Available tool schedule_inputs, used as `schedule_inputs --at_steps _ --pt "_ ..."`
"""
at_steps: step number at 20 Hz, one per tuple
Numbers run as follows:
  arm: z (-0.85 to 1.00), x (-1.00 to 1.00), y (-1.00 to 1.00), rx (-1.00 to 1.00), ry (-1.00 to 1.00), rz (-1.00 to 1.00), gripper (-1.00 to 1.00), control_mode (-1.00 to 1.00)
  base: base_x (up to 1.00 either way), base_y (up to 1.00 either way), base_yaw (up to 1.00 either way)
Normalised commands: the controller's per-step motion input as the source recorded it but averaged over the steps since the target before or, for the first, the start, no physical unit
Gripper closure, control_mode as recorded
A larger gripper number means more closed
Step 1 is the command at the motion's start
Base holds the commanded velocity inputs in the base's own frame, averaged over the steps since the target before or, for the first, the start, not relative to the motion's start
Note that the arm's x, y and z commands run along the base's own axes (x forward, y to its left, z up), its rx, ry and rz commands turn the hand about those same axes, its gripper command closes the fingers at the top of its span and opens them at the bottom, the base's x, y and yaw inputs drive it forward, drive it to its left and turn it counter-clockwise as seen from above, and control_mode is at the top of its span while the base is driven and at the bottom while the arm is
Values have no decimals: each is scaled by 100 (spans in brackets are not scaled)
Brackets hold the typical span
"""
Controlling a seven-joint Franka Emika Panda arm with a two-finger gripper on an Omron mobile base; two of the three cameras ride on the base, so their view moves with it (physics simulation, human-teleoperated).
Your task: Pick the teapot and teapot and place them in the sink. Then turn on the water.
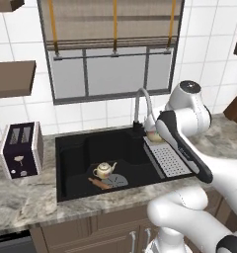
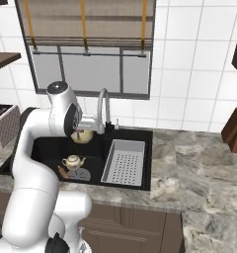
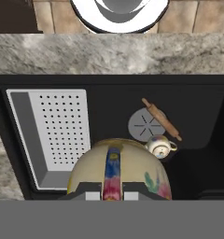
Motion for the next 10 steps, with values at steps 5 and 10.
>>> schedule_inputs --at_steps 5,10 --pt "0 0 0 0 0 0 100 100 3 0 0" --pt "-12 -7 18 1 5 1 100 -100 0 0 0"
